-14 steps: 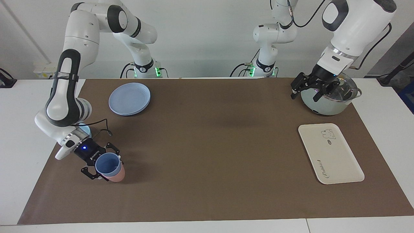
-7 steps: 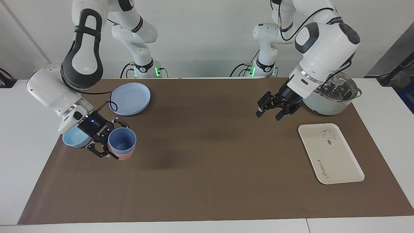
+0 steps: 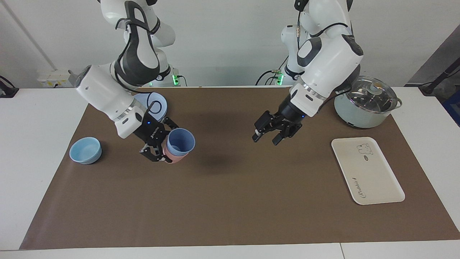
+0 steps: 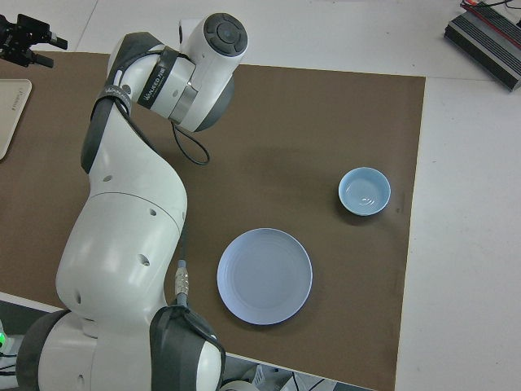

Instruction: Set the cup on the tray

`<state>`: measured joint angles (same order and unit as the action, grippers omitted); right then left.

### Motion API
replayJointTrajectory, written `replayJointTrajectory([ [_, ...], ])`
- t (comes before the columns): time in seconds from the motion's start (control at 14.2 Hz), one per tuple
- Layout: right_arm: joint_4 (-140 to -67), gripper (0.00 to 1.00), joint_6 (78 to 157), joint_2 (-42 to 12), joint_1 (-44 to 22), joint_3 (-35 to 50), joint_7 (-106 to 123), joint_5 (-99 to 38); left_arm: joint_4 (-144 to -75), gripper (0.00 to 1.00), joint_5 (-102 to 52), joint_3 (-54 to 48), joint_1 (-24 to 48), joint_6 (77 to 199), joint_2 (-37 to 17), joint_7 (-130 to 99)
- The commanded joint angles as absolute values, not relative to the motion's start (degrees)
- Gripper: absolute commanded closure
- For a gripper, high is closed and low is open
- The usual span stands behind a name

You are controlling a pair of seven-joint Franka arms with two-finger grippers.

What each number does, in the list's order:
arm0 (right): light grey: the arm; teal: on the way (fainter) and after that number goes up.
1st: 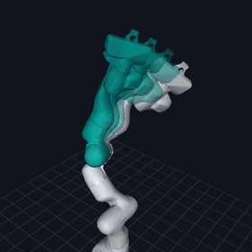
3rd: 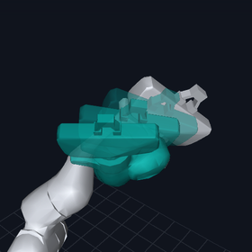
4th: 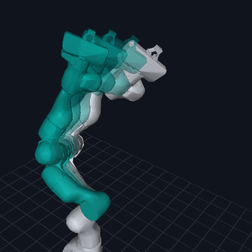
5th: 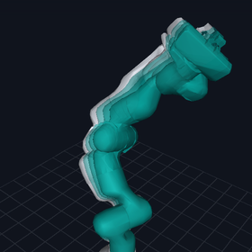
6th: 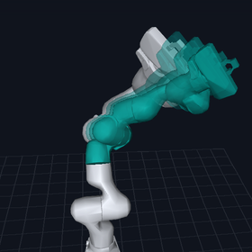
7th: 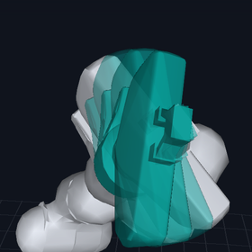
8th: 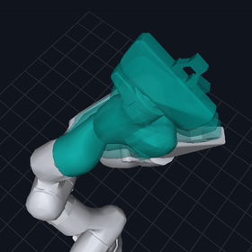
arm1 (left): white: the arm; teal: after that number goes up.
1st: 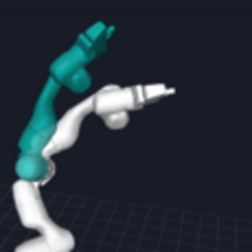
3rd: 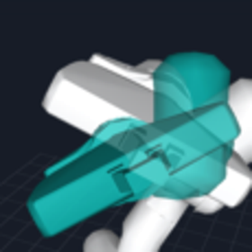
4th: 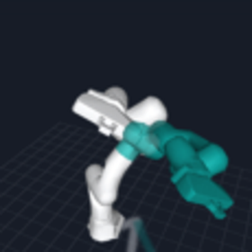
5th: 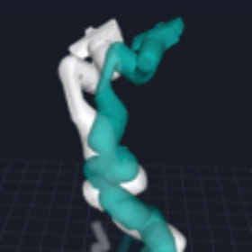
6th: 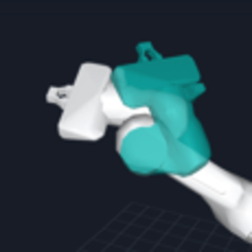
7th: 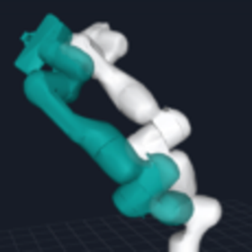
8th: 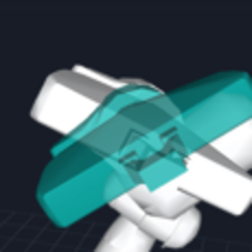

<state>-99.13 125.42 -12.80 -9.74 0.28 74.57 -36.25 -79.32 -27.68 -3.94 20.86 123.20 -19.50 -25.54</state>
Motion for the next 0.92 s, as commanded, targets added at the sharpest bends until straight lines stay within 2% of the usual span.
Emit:
replayJointTrajectory([
  [0.0, -100.46, 1.0, 125.86, -9.93, -12.21, 0.44, 69.88, -32.52, -76.64, 0.13, -28.74, -3.96, 24.33, 125.93, -22.23, -27.51],
  [0.21, -100.46, 1.0, 125.86, -9.49, -13.88, 0.44, 69.79, -31.82, -76.64, 0.14, -28.74, -4.13, 27.59, 129.28, -24.08, -27.86],
  [0.63, -100.2, 1.0, 126.03, -9.14, -15.12, 0.44, 67.85, -29.18, -74.81, 0.16, -28.65, -5.18, 28.21, 126.31, -24.26, -27.86],
  [0.77, -100.11, 1.0, 126.04, -9.14, -15.12, 0.44, 67.85, -29.18, -74.53, 0.19, -28.65, -6.23, 28.21, 124.64, -24.26, -27.86],
  [0.85, -100.11, 1.0, 126.12, -9.14, -15.12, 0.44, 67.85, -29.18, -74.53, 0.24, -28.57, -6.33, 28.21, 123.58, -24.26, -27.86],
])
